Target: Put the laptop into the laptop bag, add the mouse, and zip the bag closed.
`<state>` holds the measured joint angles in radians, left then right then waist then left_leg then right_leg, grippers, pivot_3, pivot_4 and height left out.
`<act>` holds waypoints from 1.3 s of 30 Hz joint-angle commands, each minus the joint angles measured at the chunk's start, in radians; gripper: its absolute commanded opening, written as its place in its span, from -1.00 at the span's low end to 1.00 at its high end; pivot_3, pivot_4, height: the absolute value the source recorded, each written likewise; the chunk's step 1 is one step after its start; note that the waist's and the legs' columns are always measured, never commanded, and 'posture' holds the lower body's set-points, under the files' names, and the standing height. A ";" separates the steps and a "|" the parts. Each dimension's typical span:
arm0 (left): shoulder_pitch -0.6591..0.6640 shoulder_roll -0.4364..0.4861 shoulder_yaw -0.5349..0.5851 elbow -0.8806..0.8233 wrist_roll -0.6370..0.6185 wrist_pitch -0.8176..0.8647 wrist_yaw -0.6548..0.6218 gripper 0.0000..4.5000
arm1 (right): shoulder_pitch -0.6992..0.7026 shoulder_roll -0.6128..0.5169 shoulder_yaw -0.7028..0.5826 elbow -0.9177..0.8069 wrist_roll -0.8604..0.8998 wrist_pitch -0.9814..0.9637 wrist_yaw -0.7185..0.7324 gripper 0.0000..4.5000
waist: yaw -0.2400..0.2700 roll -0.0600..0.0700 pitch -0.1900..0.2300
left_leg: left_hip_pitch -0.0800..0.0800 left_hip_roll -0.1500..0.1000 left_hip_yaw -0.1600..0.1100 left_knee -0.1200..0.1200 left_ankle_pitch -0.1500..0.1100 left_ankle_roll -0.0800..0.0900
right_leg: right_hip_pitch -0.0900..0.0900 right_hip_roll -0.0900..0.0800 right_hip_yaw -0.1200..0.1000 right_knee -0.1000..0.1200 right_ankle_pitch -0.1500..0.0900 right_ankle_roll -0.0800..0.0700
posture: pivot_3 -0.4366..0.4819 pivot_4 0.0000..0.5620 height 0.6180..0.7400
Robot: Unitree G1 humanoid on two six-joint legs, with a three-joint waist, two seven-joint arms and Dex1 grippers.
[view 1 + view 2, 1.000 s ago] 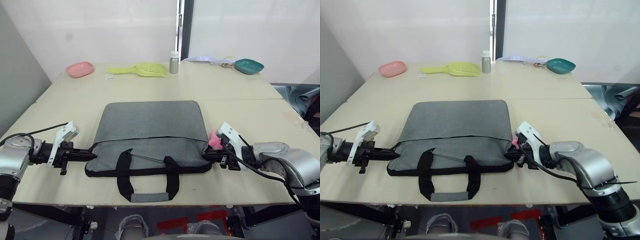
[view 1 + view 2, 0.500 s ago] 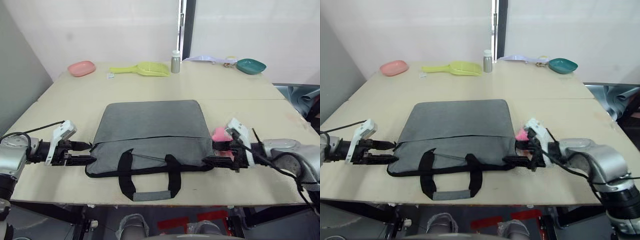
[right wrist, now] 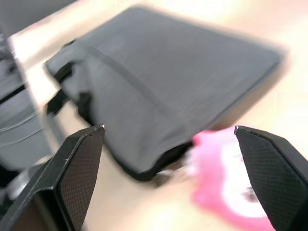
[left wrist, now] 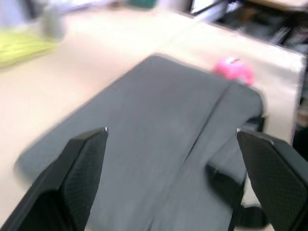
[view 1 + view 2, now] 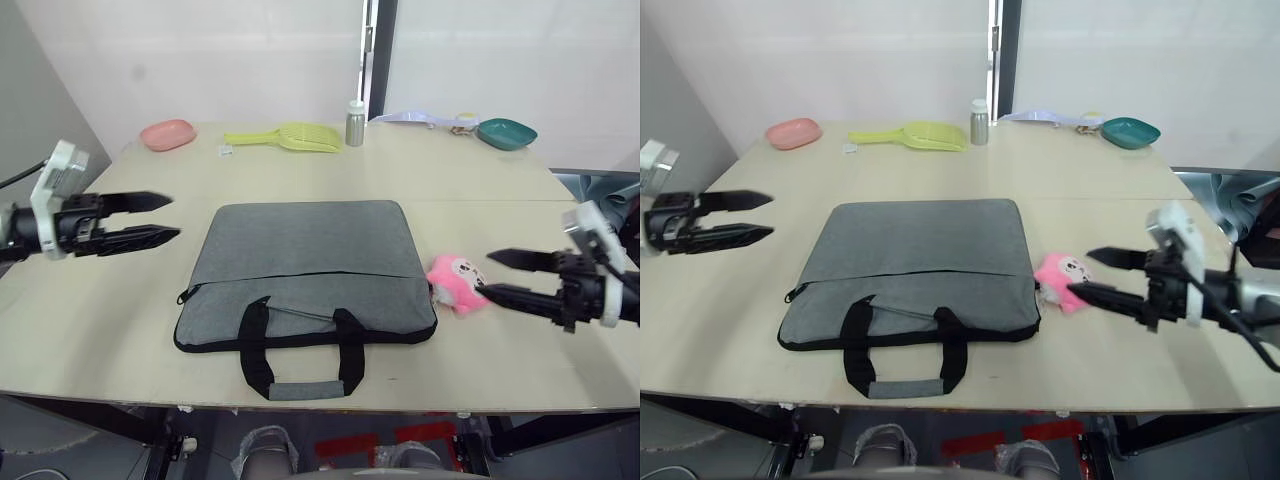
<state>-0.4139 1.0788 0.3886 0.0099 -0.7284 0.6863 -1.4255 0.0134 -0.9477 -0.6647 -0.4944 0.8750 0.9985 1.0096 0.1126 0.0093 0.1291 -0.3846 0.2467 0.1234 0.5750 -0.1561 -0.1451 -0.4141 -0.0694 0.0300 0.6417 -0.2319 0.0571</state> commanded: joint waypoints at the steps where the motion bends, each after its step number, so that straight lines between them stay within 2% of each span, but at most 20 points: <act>1: -0.005 -0.064 -0.049 -0.161 -0.040 -0.027 0.037 0.98 | 0.068 0.033 -0.122 -0.059 0.012 -0.029 -0.040 1.00 | -0.001 0.000 0.000 | 0.000 0.000 0.000 0.000 0.000 0.000 | 0.000 0.000 0.000 0.000 0.000 0.000 | -0.05 -0.47 1.00; 5: 0.002 -0.101 -0.093 -0.219 -0.018 -0.070 0.044 0.98 | 0.126 0.049 -0.167 -0.090 0.033 -0.040 -0.066 1.00 | -0.008 0.000 0.001 | -0.002 0.000 0.000 0.000 0.000 0.001 | -0.001 0.000 0.000 -0.001 0.000 0.000 | -0.05 -0.47 1.00; 6: -0.002 -0.125 -0.141 -0.231 0.004 -0.108 0.027 0.98 | 0.149 0.065 -0.200 -0.109 0.038 -0.037 -0.086 1.00 | -0.012 0.000 0.001 | -0.001 0.000 0.000 0.000 0.000 0.001 | -0.001 0.001 0.000 0.000 0.000 0.000 | -0.05 -0.47 1.00; 9: -0.020 -0.191 -0.273 -0.204 0.073 -0.233 -0.045 0.65 | 0.217 0.107 -0.291 -0.156 0.060 -0.028 -0.135 1.00 | -0.006 0.000 0.000 | 0.000 0.000 0.000 -0.001 0.000 0.001 | 0.000 0.000 0.000 -0.001 0.000 0.001 | -0.05 -0.47 1.00; 14: -0.104 -0.305 -0.436 -0.031 0.193 -0.396 -0.134 -0.14 | 0.325 0.165 -0.395 -0.245 0.147 -0.023 -0.203 0.34 | 0.006 0.000 0.001 | 0.000 0.000 0.000 0.000 0.000 0.002 | 0.000 -0.001 0.000 -0.001 0.000 0.001 | -0.05 -0.47 1.00; 19: -0.192 -0.404 -0.528 0.164 0.272 -0.493 -0.181 -0.93 | 0.400 0.174 -0.419 -0.297 0.213 -0.033 -0.267 -0.43 | 0.006 0.000 0.000 | 0.000 -0.001 0.001 0.000 0.000 0.002 | 0.000 -0.001 0.001 -0.001 0.000 0.002 | -0.05 -0.47 1.00; 21: -0.229 -0.440 -0.556 0.260 0.306 -0.541 -0.188 -1.00 | 0.425 0.174 -0.410 -0.318 0.228 -0.037 -0.293 -0.74 | 0.005 0.000 0.000 | 0.000 -0.001 0.001 0.000 0.000 0.002 | 0.000 0.000 0.001 -0.001 0.000 0.002 | -0.05 -0.47 1.00; 25: -0.277 -0.484 -0.620 0.404 0.346 -0.614 -0.189 -1.00 | 0.474 0.173 -0.386 -0.355 0.242 -0.045 -0.334 -0.74 | 0.011 0.000 0.001 | 0.000 -0.001 0.001 0.000 0.000 0.002 | 0.000 -0.001 0.001 -0.001 0.000 0.003 | -0.05 -0.47 1.00; 28: -0.289 -0.510 -0.674 0.489 0.430 -0.701 -0.189 -1.00 | 0.510 0.175 -0.394 -0.373 0.253 -0.057 -0.354 -0.74 | 0.014 0.000 0.001 | 0.000 -0.001 0.001 0.000 0.000 0.001 | 0.000 -0.001 0.001 -0.002 0.000 0.004 | -0.05 -0.47 1.00; 33: -0.299 -0.511 -0.751 0.563 0.482 -0.822 -0.189 -1.00 | 0.518 0.157 -0.381 -0.373 0.281 -0.075 -0.412 -0.74 | 0.024 0.001 -0.001 | 0.000 -0.002 0.000 0.000 0.000 0.001 | 0.003 -0.002 0.001 -0.002 0.000 0.005 | -0.05 -0.47 1.00; 36: -0.317 -0.518 -0.758 0.611 0.504 -0.877 -0.189 -1.00 | 0.514 0.108 -0.320 -0.364 0.262 -0.055 -0.431 -0.38 | 0.025 0.002 -0.002 | 0.002 -0.003 0.001 0.000 0.000 0.001 | 0.005 -0.004 0.001 -0.002 0.000 0.006 | -0.05 -0.47 1.00; 39: -0.327 -0.513 -0.775 0.639 0.521 -0.923 -0.189 -1.00 | 0.483 0.047 -0.245 -0.346 0.252 -0.050 -0.431 0.08 | 0.027 0.002 -0.002 | 0.003 -0.003 0.000 0.001 0.000 0.002 | 0.007 -0.004 0.002 -0.002 0.000 0.007 | -0.05 -0.47 1.00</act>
<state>-0.7435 0.5574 -0.3530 0.6091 -0.2637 -0.2074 -1.5709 0.5118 -0.8723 -0.9353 -0.8381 1.1302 0.9506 0.5791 0.1395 0.0117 0.1268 -0.3815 0.2433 0.1236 0.5767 -0.1560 -0.1436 -0.4069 -0.0737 0.0315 0.6398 -0.2314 0.0644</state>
